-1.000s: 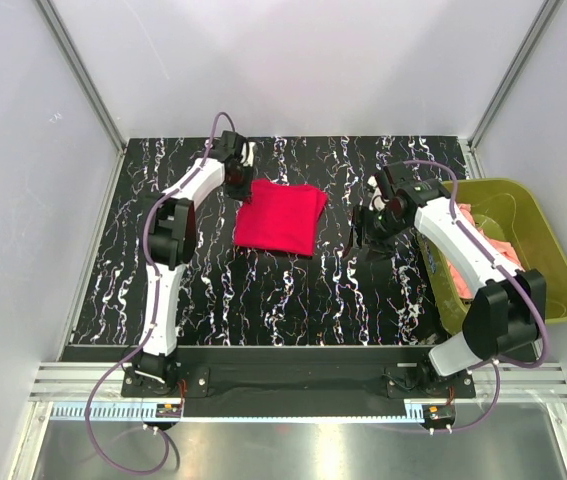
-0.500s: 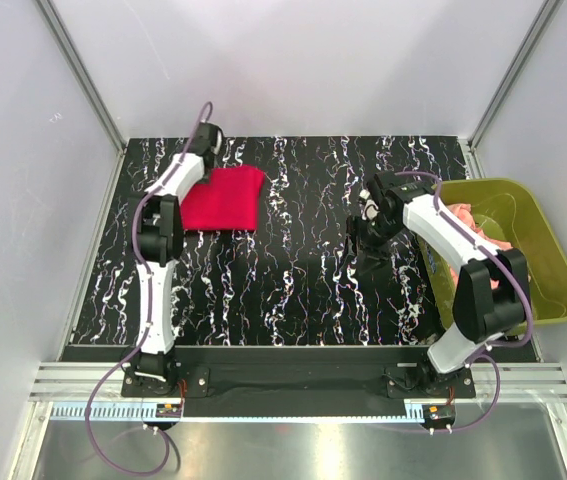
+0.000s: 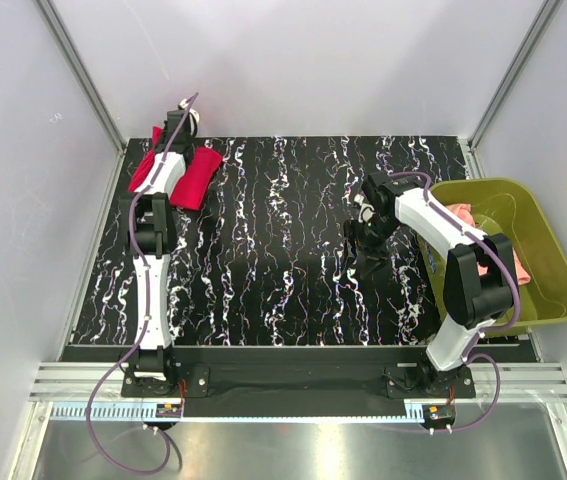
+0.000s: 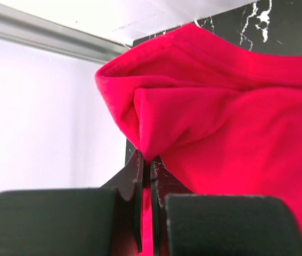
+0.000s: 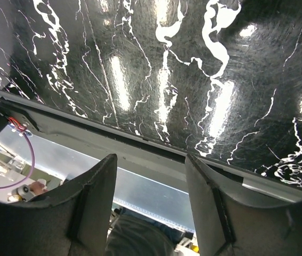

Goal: Fold and stack the t-shirts
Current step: Neatly place the folded tshirt to the corner, then reset both grippers

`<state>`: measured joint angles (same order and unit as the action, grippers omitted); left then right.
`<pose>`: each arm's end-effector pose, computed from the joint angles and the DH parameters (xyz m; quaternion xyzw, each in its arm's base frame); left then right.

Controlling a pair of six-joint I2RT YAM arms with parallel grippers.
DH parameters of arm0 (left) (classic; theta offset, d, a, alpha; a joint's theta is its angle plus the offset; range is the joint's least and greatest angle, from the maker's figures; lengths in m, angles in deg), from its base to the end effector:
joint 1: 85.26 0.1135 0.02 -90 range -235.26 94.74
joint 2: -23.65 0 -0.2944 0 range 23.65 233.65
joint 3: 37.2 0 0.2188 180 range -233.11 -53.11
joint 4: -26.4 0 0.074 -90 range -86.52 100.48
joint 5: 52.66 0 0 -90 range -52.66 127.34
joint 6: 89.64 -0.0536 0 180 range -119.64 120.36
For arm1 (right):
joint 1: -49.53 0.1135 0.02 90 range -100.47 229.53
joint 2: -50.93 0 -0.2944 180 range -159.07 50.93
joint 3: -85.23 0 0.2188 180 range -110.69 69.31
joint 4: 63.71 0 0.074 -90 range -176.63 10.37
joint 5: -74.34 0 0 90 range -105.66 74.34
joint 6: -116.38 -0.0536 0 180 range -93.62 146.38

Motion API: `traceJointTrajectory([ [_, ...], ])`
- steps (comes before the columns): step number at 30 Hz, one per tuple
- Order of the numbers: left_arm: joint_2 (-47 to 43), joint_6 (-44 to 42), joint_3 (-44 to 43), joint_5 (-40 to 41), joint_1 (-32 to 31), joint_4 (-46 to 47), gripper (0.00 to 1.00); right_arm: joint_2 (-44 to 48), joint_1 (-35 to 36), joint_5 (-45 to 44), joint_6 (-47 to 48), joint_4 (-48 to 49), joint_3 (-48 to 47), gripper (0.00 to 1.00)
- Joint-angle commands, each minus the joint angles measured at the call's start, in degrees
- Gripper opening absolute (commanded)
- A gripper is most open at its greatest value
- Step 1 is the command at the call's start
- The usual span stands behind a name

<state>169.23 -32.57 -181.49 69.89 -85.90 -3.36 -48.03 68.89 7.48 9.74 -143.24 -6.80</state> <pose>0.5840 0.0223 0.2135 0.1093 0.8399 0.3657 0.3859 0.2672 0.1162 0.2549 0.0294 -0.9788 -0.2000 0.0332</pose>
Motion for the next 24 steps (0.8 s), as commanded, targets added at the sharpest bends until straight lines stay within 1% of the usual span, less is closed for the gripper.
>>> traceJointTrajectory([
  [1, 1.11, -3.03, -4.5, 0.23, 0.56, 8.83, 0.0, -0.36, -0.28, -1.43, 2.05, -2.3, -2.9, 0.61],
  [5, 2.34, -1.61, -4.95, 2.59, 2.66, 11.73, 0.0, -2.11, -0.63, -1.78, 2.67, -3.0, -4.38, 0.61],
  [8, 3.22, -1.7, -5.04, 6.46, 3.98, 13.67, 0.0, -2.99, -0.98, -2.13, 3.02, -3.53, -5.18, 0.61],
  [11, 4.45, 0.23, -6.79, 8.13, 5.21, 15.43, 0.0, -3.87, -1.25, -2.04, 3.2, -3.8, -5.71, 0.61],
  [17, 5.94, 3.22, -7.85, 6.73, 5.48, 17.36, 0.0, -4.93, -1.6, -2.3, 3.46, -4.24, -6.68, 0.61],
  [24, 7.35, 2.52, -7.85, 5.06, 5.39, 20.34, 0.0, -4.4, -1.86, -2.74, 3.2, -3.98, -5.89, 0.6],
])
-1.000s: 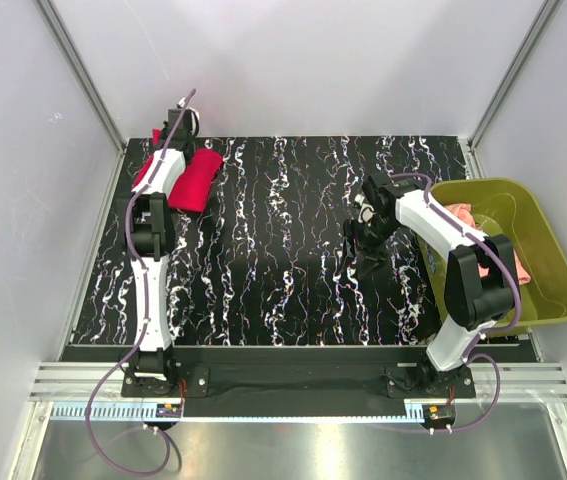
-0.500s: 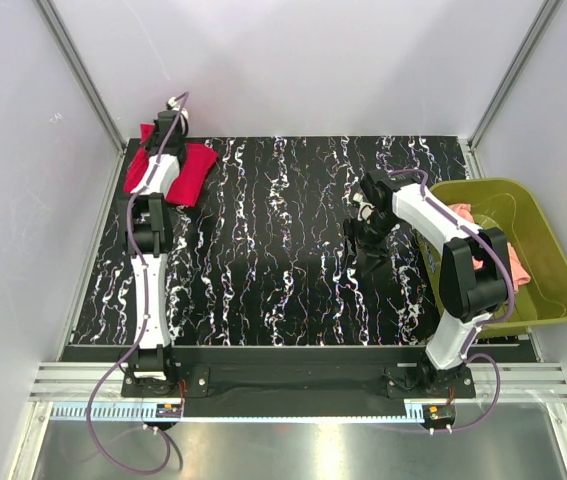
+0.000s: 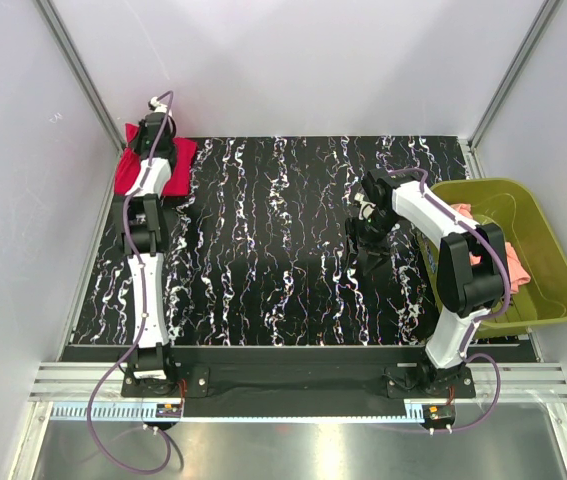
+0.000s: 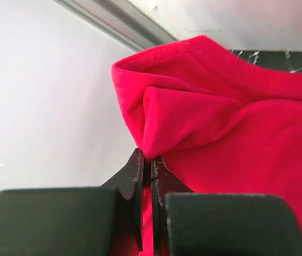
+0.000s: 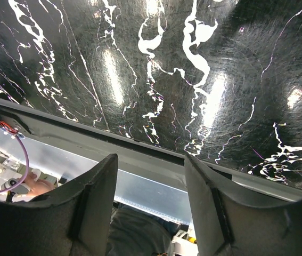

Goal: Fold and stack the t-shirts
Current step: Reset both grippers

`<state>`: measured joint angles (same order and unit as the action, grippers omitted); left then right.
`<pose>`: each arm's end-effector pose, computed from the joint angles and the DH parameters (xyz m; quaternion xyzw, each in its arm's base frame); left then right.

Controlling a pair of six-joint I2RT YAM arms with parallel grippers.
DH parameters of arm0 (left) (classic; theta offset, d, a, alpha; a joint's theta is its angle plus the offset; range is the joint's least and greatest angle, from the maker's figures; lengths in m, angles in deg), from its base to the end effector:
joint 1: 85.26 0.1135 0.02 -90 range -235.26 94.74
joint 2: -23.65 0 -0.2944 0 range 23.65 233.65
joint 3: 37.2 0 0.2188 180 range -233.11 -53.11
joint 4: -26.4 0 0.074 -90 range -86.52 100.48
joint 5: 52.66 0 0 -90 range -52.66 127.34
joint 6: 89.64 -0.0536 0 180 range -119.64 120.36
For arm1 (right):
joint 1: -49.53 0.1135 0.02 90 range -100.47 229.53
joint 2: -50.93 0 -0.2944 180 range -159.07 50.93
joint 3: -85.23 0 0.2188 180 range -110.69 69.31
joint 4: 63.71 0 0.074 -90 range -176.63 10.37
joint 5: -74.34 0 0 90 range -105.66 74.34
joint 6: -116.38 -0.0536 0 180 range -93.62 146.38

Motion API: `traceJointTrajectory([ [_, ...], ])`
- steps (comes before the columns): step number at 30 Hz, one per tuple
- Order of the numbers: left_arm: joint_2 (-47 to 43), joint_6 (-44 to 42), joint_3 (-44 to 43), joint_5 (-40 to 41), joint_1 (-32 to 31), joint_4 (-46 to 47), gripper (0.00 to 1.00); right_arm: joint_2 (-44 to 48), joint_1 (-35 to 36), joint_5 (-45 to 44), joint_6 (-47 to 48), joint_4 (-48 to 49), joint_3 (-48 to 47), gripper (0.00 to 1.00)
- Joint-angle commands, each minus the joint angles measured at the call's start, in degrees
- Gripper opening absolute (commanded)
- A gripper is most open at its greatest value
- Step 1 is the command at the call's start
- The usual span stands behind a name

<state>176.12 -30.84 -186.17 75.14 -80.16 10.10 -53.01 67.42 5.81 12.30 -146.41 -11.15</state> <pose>0.6036 0.0869 0.1968 -0.0067 0.7961 0.4213 0.4344 0.2864 0.1131 0.2466 0.0322 -0.9820 -0.1785 0.0534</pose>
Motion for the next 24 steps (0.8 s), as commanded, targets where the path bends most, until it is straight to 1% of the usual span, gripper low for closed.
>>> traceJointTrajectory([
  [1, 0.47, 0.7, -3.0, -0.01, -0.36, 7.58, 0.01, 0.76, -0.4, -1.17, 0.55, -0.8, -1.45, 0.6],
  [3, 0.55, 0.53, -3.09, -0.27, -0.36, 8.46, 0.06, 0.67, -0.4, -1.17, 0.38, -0.63, -1.27, 0.6],
  [5, 0.21, 0.7, -3.44, -0.62, -0.27, 8.82, 0.32, 0.76, -0.49, -1.08, 0.29, -0.45, -1.36, 0.6],
  [6, -0.06, 1.05, -3.44, 0.07, -0.36, 8.73, 0.49, 0.76, -0.4, -1.0, 0.29, -0.45, -1.45, 0.6],
  [7, -0.93, 1.32, -3.44, 1.04, -0.44, 8.56, 0.87, 0.67, -0.4, -0.91, 0.11, -0.37, -1.53, 0.6],
  [8, -1.46, 1.4, -3.44, 2.96, -0.45, 8.03, 0.99, 0.67, -0.4, -0.82, 0.03, -0.36, -1.97, 0.6],
  [10, -2.86, 1.06, -2.83, 5.95, -0.8, 7.24, 0.99, 0.84, -0.4, -0.38, -0.59, 0.25, -2.41, 0.6],
  [11, -4.96, 0.97, -2.04, 7.53, -1.06, 7.06, 0.99, 1.19, -0.49, -0.12, -0.94, 0.51, -2.76, 0.6],
  [12, -6.64, 1.58, 0.49, 9.99, -1.15, 6.8, 0.99, 1.28, -0.4, 0.14, -1.73, 1.21, -2.94, 0.6],
  [14, -10.24, 4.2, 3.31, 11.76, -1.85, 4.09, 0.99, 2.24, -0.4, 1.11, -2.87, 2.09, -3.2, 0.6],
  [15, -14.87, 9.87, 4.89, 10.29, -2.11, 1.72, 0.99, 2.51, -0.49, 1.46, -4.18, 3.14, -3.21, 0.6],
  [16, -17.26, 13.06, 7.87, 8.62, -2.9, -3.78, 0.99, 3.04, -0.4, 1.99, -4.89, 3.67, -3.12, 0.6],
  [17, -20.25, 16.14, 9.99, 6.86, -3.34, -6.27, 0.99, 4.26, -0.49, 2.25, -5.68, 4.37, -2.6, 0.6],
  [18, -24.97, 21.48, 11.92, 3.71, -4.74, -8.3, 0.99, 5.14, -0.49, 2.52, -7.17, 6.38, -2.07, 0.61],
  [19, -27.72, 24.06, 16.55, 2.29, -6.23, -11.8, 0.99, 6.2, -0.49, 2.95, -7.97, 7.45, -1.45, 0.61],
  [20, -30.18, 26.0, 19.12, 0.54, -7.46, -13.14, 0.99, 8.21, -0.4, 2.79, -8.84, 8.59, -0.06, 0.61],
  [21, -35.6, 28.71, 22.11, -2.27, -8.87, -14.02, 0.99, 9.36, -0.4, 2.61, -10.77, 10.86, 0.83, 0.61],
  [22, -38.44, 29.96, 29.62, -3.08, -12.45, -14.21, 0.99, 10.5, -0.4, 2.87, -11.66, 12.28, 1.79, 0.62],
  [23, -41.25, 31.01, 32.65, -4.56, -14.49, -14.29, 0.99, 13.47, -0.49, 2.87, -12.62, 13.77, 4.15, 0.63],
  [24, -44.41, 34.94, 35.99, -5.97, -18.42, -15.17, 0.99, 14.98, -0.4, 2.52, -14.37, 16.74, 5.4, 0.64],
])
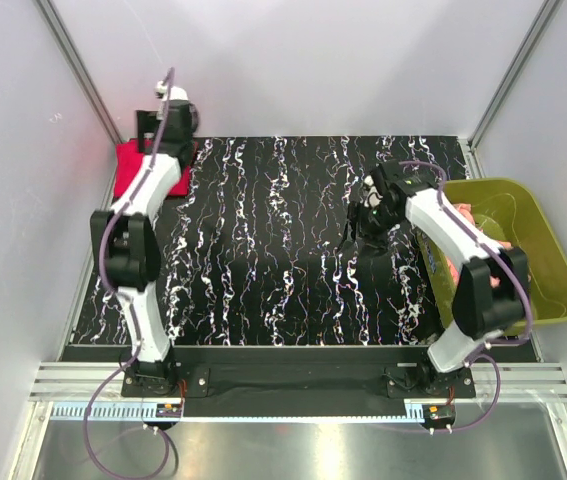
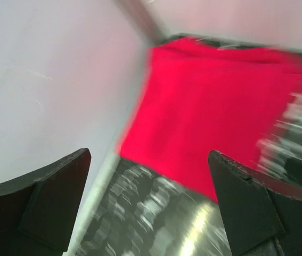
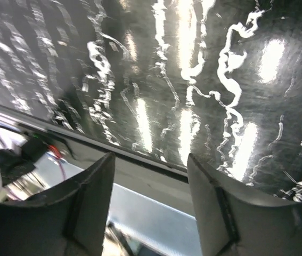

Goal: Fold and stack the t-shirts
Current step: Reset both grippers

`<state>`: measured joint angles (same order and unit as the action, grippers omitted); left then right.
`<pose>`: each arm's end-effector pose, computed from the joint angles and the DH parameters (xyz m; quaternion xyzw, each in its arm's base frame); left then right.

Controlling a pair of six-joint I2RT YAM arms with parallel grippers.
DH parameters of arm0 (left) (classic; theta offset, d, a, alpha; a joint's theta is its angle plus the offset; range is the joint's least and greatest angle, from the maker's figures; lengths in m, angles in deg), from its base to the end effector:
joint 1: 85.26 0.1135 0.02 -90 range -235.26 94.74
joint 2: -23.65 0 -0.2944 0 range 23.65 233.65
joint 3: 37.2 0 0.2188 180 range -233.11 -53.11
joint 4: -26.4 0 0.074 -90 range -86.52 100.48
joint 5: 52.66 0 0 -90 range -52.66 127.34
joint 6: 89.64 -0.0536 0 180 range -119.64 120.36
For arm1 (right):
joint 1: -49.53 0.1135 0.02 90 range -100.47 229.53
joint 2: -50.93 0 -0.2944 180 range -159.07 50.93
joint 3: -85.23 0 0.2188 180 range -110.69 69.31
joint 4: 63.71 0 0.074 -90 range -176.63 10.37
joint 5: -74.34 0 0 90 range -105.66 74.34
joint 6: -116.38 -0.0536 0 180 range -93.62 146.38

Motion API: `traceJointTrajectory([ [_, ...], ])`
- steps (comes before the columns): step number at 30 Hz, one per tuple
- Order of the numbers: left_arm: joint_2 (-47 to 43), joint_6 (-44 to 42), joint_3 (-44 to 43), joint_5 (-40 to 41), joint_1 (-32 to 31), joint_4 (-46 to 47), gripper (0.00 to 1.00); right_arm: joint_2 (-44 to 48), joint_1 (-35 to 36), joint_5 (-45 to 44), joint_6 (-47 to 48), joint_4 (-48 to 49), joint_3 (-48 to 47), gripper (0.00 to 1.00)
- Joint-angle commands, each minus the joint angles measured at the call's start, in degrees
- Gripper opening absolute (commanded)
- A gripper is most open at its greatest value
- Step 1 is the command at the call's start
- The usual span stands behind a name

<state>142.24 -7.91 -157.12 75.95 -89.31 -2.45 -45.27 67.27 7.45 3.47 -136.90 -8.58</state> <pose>0.4836 -0.0007 0.3235 -0.0839 0.8207 0.3005 0.4787 0.2804 0.1118 0.2776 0.0187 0.9721 0.2291 0.0463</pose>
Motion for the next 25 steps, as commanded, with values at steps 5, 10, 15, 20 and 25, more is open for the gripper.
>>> traceJointTrajectory([
  [5, -25.49, 24.08, 21.0, -18.02, -19.66, -8.42, 0.99, 18.83, -0.25, -1.58, -8.63, 14.99, 13.8, 0.78],
  [10, -38.67, 34.8, 35.34, -21.99, -30.91, -8.96, 0.99, 28.42, -0.25, -2.19, -12.67, 22.64, 27.23, 1.0],
  [15, -56.16, 46.38, 50.11, -25.95, -36.72, -7.64, 0.99, 36.43, -0.07, -5.26, -14.44, 26.34, 35.34, 1.0],
  [20, -72.94, 55.81, 65.84, -27.97, -38.66, -6.32, 0.99, 39.68, -0.07, -6.59, -11.98, 24.41, 37.45, 1.0],
  [25, -93.82, 64.25, 76.74, -29.9, -38.92, -9.31, 0.99, 44.34, 0.02, -1.59, -11.36, 26.77, 42.36, 1.0],
])
